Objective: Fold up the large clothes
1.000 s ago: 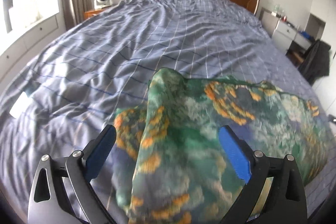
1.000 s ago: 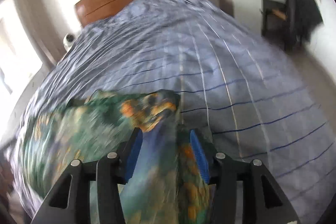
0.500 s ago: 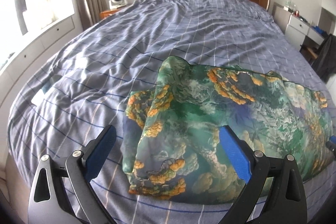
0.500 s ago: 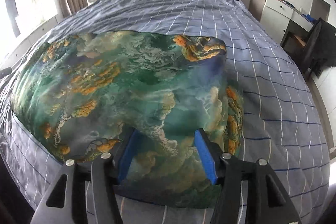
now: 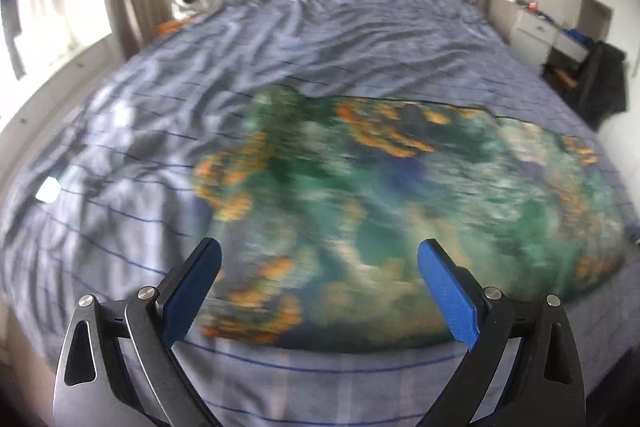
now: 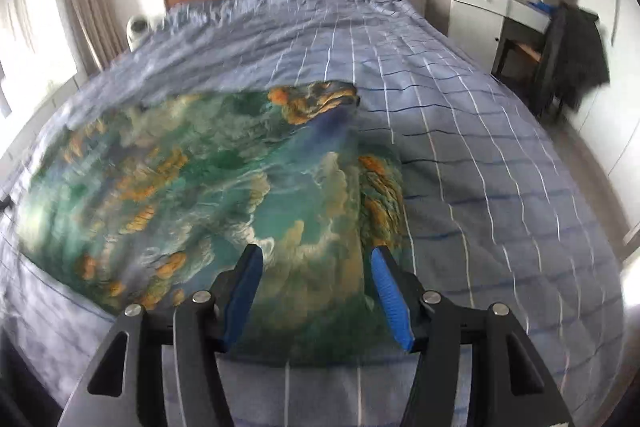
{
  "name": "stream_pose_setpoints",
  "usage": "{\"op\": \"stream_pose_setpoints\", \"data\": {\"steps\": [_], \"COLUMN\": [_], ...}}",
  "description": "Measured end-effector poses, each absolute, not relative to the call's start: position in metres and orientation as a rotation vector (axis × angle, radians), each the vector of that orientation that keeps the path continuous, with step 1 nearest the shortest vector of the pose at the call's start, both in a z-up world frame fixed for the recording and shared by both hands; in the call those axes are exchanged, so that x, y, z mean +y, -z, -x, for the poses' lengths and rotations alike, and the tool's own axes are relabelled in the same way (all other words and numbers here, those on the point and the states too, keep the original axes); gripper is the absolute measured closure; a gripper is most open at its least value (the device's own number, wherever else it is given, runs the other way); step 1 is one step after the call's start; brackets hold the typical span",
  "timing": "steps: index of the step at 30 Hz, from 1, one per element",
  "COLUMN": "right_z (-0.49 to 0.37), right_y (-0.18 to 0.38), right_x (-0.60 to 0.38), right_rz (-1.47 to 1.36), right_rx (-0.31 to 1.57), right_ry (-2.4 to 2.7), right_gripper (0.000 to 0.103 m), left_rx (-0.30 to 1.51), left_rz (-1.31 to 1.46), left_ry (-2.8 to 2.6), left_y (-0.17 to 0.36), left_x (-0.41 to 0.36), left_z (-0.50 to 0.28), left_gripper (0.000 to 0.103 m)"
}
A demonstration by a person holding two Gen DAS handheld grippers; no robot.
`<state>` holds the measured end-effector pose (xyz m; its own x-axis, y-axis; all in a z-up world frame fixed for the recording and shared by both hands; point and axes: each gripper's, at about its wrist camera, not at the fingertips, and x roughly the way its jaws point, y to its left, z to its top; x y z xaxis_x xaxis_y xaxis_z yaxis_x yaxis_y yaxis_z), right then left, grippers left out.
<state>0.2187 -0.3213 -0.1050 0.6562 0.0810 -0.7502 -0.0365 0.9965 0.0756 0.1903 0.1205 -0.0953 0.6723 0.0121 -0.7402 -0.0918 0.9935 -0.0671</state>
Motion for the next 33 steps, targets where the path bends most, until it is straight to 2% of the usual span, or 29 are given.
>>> {"op": "stream_pose_setpoints", "data": {"steps": [2, 11, 16, 21, 28, 33], "right_z": [-0.206, -0.172, -0.161, -0.151, -0.145, -0.146], "right_y": [0.104, 0.102, 0.098, 0.097, 0.108, 0.123], "right_x": [-0.325, -0.320, -0.307, -0.305, -0.313, -0.334], "right_rz": [-0.077, -0.168, -0.185, -0.182, -0.215, -0.337], "right_rx": [0.849, 0.852, 0.850, 0.847, 0.865, 0.876], "right_ry": [-0.082, -0.155, -0.208, -0.215, -0.186, -0.121], "right_gripper": [0.039, 0.039, 0.039, 0.039, 0.038, 0.035], "left_rx": [0.863, 0.895, 0.986, 0.981, 0.887, 0.906], "left_rz": [0.107, -0.016, -0.031, -0.094, -0.173, -0.157], "left_ry": [0.008, 0.133, 0.138, 0.146, 0.128, 0.204], "left_y": [0.092, 0.075, 0.104, 0.130, 0.135, 0.133], "left_x": [0.101, 0.010, -0.009, -0.013, -0.018, -0.023], "left_z": [-0.200, -0.314, -0.355, -0.315, -0.241, -0.203], "left_gripper": [0.004, 0.004, 0.004, 0.004, 0.003, 0.002]}}
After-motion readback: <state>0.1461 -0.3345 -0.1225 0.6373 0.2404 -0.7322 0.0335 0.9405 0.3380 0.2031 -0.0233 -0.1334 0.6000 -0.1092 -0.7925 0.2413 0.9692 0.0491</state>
